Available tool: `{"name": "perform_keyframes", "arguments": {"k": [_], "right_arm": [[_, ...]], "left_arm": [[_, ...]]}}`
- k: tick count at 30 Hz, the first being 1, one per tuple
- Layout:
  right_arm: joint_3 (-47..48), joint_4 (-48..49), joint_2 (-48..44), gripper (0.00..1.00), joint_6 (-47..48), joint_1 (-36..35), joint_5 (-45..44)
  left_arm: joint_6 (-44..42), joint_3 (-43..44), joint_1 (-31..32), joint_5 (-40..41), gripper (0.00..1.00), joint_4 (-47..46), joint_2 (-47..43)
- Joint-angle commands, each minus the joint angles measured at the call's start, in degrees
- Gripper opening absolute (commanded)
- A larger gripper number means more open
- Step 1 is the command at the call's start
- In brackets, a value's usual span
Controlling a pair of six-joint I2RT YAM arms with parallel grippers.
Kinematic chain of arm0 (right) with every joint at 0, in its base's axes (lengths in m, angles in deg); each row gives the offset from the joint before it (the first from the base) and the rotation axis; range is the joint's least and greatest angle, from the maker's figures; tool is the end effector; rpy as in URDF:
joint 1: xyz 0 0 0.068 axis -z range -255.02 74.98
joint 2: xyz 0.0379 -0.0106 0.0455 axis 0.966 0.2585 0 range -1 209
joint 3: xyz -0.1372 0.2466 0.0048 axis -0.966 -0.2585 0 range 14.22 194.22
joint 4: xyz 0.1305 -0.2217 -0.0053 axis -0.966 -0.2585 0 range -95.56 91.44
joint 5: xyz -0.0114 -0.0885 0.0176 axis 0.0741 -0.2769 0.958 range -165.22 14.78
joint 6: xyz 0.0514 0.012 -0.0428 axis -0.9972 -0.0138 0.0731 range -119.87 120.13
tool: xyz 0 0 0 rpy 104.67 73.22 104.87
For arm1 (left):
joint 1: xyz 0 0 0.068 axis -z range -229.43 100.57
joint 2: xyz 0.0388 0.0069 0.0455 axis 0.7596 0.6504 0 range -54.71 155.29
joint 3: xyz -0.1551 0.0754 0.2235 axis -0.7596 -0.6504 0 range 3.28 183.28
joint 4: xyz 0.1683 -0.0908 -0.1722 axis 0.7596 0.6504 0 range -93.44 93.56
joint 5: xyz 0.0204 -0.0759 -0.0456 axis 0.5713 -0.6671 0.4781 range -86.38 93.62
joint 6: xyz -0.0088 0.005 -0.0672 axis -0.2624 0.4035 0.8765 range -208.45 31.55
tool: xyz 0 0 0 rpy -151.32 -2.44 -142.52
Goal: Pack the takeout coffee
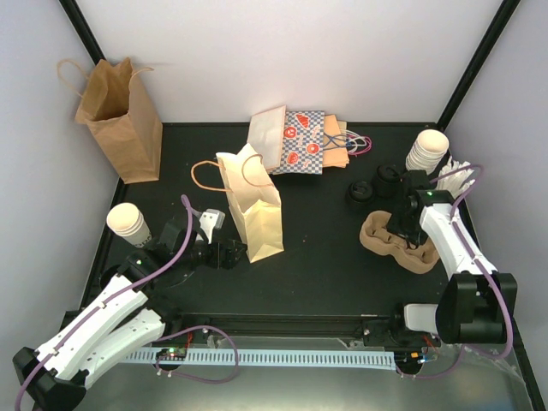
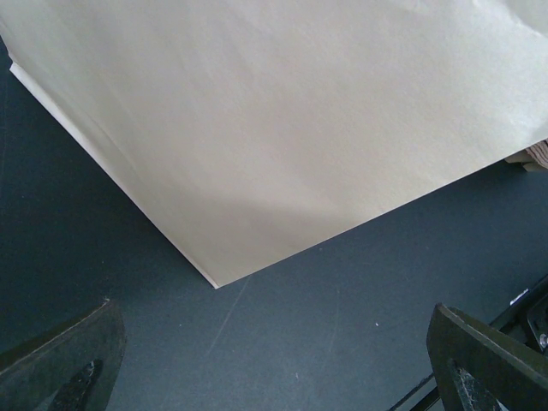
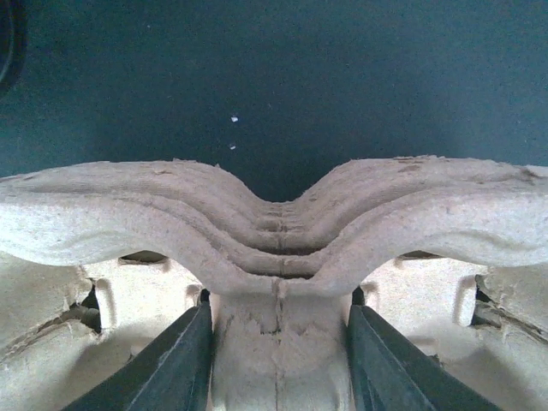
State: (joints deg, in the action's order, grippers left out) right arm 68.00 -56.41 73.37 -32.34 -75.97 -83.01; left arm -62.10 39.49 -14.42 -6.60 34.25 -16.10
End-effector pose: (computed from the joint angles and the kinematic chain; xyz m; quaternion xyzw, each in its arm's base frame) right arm 0.2184 -0.0038 0.2231 0.2761 0.9535 -0.0358 0.1157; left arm 0.1146 -0.0920 0.2520 0.1056 0.8977 -0.2839 0.3201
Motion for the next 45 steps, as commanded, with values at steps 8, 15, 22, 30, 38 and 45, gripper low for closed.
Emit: {"name": "perform_keyframes", "arguments": {"k": [8,15,22,30,38,45], "right_arm": [[4.8,-3.3,-3.0,0.46,0.6,-0.2,0.0],[4.8,-3.4,-2.9,0.49,0.9,-0.1,0.2],[5.0,-3.4,-3.4,0.49,1.4,-0.1,1.8],[3.4,-2.1,-2.5,0.53,1.5,-0.1,2.2],[2.3,-0.9,-2.8,0.56,1.7,-0.2,3.8],[2.3,-0.9,-3.0,0.62,2.2,-0.1,5.9]], "left_arm": [[0.4,1.9,0.2,1.1,0.99,-0.3,-0.6],[0.4,2.0,0.2,1.1,0.99,-0.2,-0.6],[0.5,1.9,0.1,0.4,0.99,-0.5,-0.6],[0.6,1.9,0.1,-0.1,0.99,-0.5,-0.2],[0.7,2.0,0.1,-0.4,0.99,-0.4,-0.3],[0.6,1.9,0.2,-0.7,0.99,-0.5,-0.4]]}}
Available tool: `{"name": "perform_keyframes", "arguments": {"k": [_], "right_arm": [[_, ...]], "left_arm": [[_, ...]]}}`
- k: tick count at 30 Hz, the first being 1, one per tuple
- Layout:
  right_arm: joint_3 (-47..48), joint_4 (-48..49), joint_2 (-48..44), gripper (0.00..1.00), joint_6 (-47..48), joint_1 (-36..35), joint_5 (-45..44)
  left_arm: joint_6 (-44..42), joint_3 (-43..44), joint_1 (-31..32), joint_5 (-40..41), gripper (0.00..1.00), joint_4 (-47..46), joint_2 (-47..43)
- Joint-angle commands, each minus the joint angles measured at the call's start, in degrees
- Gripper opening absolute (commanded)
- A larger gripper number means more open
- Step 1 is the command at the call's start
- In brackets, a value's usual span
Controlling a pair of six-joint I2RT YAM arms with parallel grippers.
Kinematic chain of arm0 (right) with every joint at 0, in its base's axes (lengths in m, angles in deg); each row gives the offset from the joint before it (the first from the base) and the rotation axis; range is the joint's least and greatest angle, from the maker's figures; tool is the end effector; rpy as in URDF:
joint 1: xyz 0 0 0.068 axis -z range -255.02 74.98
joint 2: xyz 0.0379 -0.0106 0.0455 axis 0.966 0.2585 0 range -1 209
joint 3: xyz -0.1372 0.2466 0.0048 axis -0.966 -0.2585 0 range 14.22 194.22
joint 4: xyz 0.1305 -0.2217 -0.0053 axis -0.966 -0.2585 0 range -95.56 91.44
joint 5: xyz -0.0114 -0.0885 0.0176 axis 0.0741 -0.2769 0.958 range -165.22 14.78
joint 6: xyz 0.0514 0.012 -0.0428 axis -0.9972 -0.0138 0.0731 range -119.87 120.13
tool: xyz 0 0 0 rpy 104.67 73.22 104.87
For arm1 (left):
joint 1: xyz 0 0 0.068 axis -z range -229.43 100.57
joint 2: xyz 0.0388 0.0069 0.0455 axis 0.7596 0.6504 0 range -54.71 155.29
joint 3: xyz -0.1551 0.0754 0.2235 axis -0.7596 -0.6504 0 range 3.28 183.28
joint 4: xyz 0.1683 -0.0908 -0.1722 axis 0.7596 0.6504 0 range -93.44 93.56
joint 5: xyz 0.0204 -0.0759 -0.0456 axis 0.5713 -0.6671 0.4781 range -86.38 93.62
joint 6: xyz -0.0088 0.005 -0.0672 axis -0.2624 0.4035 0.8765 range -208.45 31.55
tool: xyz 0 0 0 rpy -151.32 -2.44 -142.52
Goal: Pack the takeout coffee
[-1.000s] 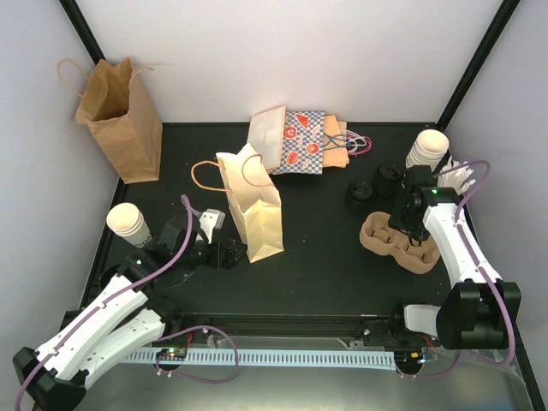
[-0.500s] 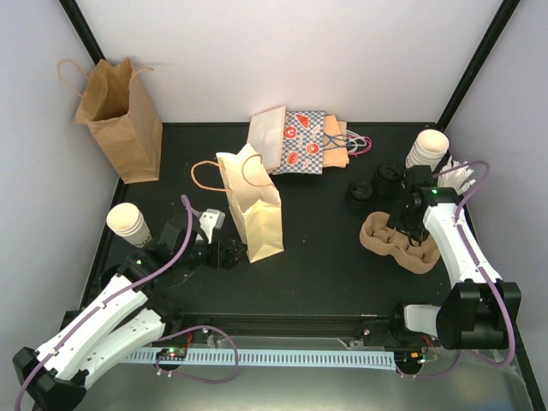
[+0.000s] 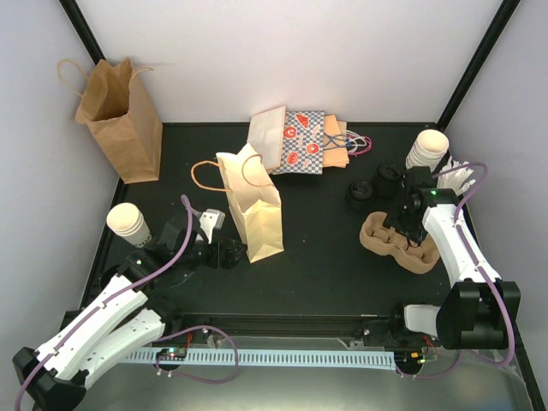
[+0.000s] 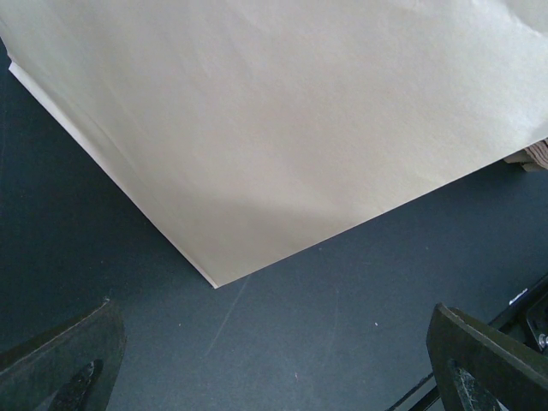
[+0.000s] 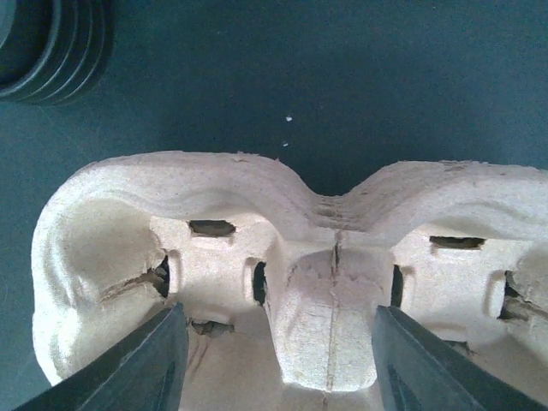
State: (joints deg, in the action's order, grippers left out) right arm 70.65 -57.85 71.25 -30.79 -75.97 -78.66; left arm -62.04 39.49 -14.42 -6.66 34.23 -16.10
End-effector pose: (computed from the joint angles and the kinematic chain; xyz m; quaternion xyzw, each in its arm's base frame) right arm 0.2175 0.0003 0.2421 0.2600 0.9564 0.0070 0.1327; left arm 0.1146 -0.0920 0.2521 0.1054 0.8976 -0.2845 0.3199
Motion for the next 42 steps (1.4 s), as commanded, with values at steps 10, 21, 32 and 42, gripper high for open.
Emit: {"name": "perform_keyframes", "arguments": {"k": [10,21,32,42], "right_arm": [[2.6,-0.5,-4.1,0.83,4.8,-0.3,0.7],[11.8,7.2,-9.0,1.00,13.2,-14.4,12.2],[-6.3,32.5,-31.2,1.00,8.1,-14.9,3.0],[-2.0,12.9,-15.2,0.99,15.8,-19.1,4.1]], "left_arm": [[0.5,2.0,0.2,-0.7,0.99,-0.3,-0.5],[0.1,2.2,0.2,-0.5,0.99,-0.5,-0.8],[-0.4,2.1,0.1,-0.3,0.99,-1.2,-4.0],[-5.8,5.6,0.2,-0.1,0.99,-0.3,-2.5]]}}
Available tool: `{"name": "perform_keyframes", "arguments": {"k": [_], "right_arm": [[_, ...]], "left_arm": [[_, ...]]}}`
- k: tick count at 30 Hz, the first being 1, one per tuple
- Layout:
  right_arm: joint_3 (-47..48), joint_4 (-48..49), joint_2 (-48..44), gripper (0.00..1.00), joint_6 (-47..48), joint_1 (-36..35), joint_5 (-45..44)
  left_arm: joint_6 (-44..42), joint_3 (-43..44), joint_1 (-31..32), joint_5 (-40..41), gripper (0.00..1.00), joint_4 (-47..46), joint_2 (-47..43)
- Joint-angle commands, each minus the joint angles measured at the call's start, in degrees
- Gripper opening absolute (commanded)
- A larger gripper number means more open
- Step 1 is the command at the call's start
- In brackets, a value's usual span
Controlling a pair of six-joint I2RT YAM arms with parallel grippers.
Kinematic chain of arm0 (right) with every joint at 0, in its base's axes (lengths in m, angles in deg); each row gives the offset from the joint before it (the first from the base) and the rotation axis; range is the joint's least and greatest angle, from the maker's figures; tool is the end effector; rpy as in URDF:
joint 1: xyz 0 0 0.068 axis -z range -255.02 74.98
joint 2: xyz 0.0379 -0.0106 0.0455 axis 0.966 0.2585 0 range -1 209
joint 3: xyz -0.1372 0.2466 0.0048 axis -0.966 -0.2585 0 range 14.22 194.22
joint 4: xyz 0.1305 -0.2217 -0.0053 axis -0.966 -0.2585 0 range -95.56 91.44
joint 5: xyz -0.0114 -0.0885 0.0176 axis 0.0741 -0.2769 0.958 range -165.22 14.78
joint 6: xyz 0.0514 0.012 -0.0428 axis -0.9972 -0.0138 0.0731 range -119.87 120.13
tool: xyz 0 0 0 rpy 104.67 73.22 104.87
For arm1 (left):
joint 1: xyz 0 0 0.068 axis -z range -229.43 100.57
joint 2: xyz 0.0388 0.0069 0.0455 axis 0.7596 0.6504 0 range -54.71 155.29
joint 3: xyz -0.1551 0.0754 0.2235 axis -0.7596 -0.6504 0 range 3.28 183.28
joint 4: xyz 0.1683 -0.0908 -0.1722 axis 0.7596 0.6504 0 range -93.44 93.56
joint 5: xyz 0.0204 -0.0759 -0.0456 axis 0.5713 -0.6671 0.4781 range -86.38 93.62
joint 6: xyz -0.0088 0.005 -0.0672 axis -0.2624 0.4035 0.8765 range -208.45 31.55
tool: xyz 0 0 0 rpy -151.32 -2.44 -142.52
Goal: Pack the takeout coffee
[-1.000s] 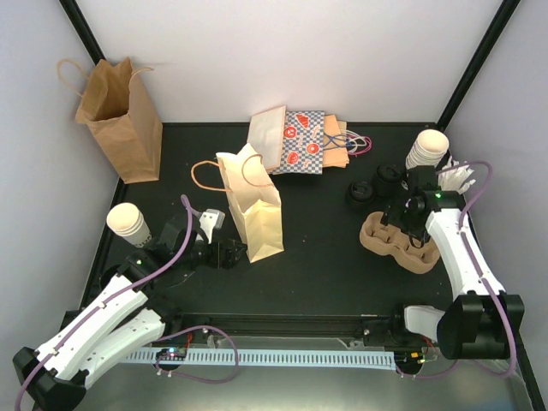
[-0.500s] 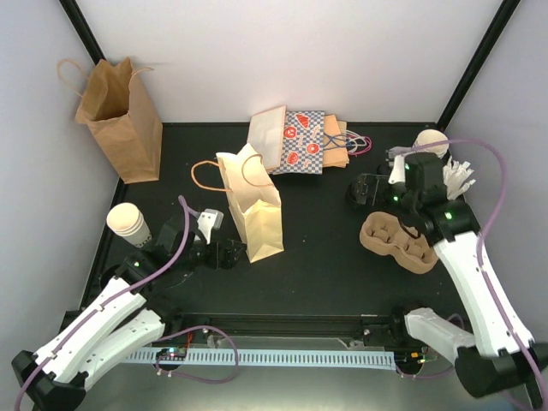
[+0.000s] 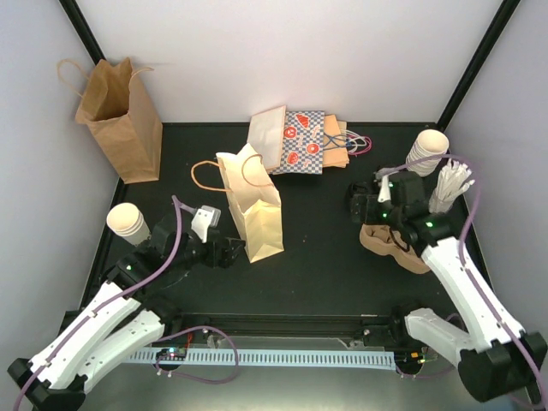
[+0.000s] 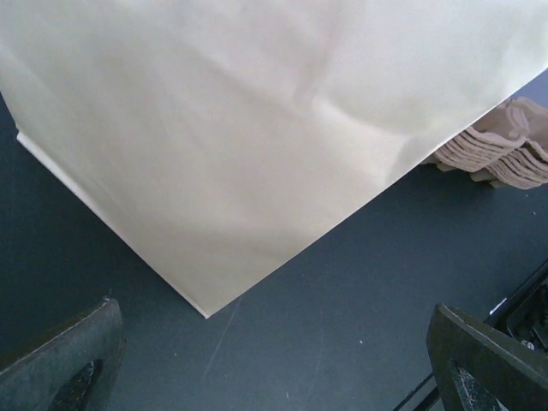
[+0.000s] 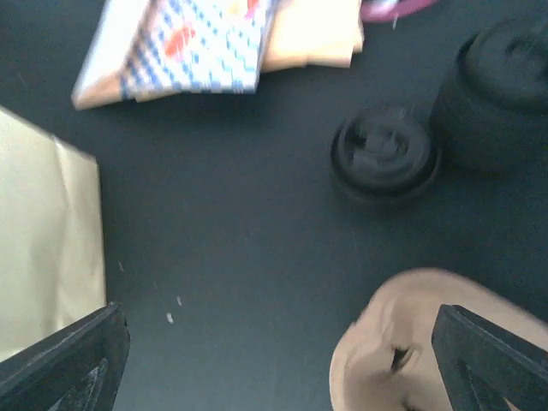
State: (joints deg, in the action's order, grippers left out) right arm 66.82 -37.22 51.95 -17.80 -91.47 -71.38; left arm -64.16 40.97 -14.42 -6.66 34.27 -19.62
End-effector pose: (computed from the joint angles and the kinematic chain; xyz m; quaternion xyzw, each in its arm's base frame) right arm 0.1869 0.0590 0.3096 -0.0028 0.9022 0.1561 0.4021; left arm 0.1075 -0.0871 0.2684 0.1236 0.8762 -0.2962 0.3595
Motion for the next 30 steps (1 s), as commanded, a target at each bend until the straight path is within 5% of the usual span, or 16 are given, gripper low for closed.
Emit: {"name": "perform_keyframes", "arguments": {"k": [1,15,30], "right_arm": [[2.3,-8.5,5.2,0.97,2.6,-5.2,-4.2],[9.4,-21.5,21.3,0.55,-1.3,-13.8,-17.6],[9.1,-22.8,26.4,0.45,-2.8,-14.4,-22.1]], "left_arm": [[-4.5,4.7,0.2,-0.1,0.99,-0.2,1.7],[-11.2,5.2,0.2,0.7,0.99,-0.7,3.2],[-11.4,4.6,0.2,0.8,0.99,-1.4,3.2]]}}
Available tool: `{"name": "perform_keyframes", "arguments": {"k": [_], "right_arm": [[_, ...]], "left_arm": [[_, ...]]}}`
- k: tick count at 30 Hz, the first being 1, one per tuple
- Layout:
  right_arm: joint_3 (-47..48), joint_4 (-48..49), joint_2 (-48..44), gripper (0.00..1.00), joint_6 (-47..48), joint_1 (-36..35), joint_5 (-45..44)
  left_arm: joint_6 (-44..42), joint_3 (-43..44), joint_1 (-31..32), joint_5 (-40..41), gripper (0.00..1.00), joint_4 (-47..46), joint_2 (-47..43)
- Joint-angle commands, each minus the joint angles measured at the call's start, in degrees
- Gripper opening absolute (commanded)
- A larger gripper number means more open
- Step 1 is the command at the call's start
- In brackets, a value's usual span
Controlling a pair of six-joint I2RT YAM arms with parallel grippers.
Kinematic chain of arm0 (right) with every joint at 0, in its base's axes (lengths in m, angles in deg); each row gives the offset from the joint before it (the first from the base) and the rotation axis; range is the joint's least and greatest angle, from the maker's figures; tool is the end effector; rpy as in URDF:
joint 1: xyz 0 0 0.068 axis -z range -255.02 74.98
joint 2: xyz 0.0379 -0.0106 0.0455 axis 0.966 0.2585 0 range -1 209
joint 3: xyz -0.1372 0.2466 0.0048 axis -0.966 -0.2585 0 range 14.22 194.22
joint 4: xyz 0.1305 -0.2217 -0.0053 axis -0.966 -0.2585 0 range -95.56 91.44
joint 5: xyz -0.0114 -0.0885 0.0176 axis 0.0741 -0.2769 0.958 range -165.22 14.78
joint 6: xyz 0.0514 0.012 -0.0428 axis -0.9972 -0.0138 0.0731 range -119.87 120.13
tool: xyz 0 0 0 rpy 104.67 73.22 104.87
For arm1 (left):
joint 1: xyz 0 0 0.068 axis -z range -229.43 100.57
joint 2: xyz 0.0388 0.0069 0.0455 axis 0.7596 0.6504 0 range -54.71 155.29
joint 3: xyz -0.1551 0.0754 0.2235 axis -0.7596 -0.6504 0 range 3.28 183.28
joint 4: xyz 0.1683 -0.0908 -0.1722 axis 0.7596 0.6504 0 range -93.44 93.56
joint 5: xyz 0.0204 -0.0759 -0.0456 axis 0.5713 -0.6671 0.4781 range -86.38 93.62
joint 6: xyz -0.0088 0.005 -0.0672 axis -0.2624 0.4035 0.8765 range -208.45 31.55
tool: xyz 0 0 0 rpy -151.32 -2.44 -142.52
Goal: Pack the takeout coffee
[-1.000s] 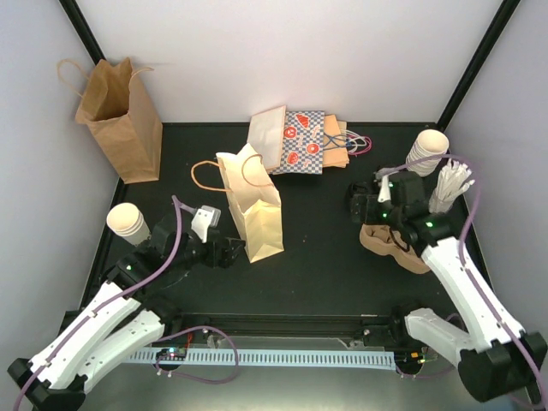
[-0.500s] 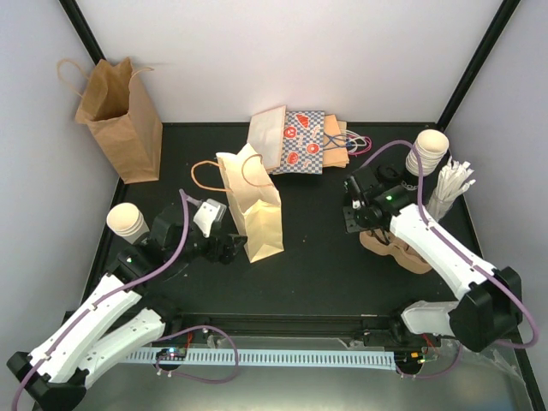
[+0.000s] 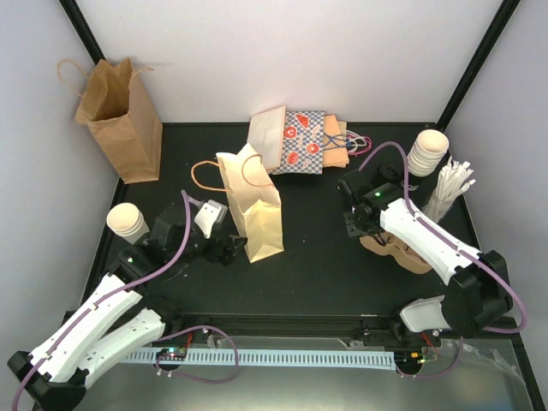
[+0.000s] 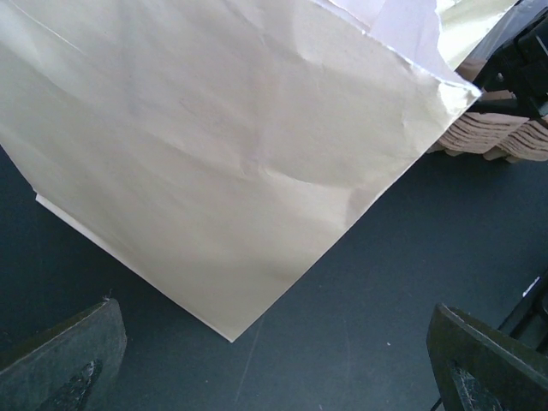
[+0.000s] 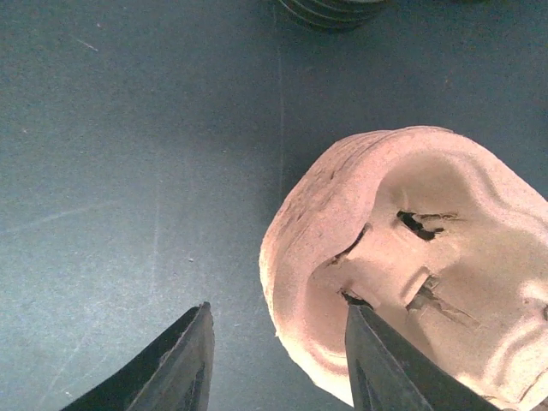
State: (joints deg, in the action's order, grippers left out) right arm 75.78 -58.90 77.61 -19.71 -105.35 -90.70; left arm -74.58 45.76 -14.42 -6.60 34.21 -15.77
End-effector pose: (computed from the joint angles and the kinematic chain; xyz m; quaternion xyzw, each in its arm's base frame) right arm 0.2156 0.1092 0.2451 -0.0754 0.9821 -0.0751 0.1553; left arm 0.1167 -0.0934 0.2888 0.2024 0.8573 -0.2647 0.3923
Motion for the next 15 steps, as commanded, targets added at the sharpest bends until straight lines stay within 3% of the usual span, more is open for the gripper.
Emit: {"name": "perform_keyframes", "arguments": {"k": [1,15], "right_arm": [[0.2,-1.1,0.9,0.45,-0.9,-0.6,-2.7],[0.1,-1.0,4.2,0.29,-1.2,-0.7,-3.2]], "left_arm": [[-0.9,-0.2,0.2,0.7,0.99,-1.3,-0.7],[-1.0,-0.3,0.2,1.1,0.99,-1.4,-1.1]]}}
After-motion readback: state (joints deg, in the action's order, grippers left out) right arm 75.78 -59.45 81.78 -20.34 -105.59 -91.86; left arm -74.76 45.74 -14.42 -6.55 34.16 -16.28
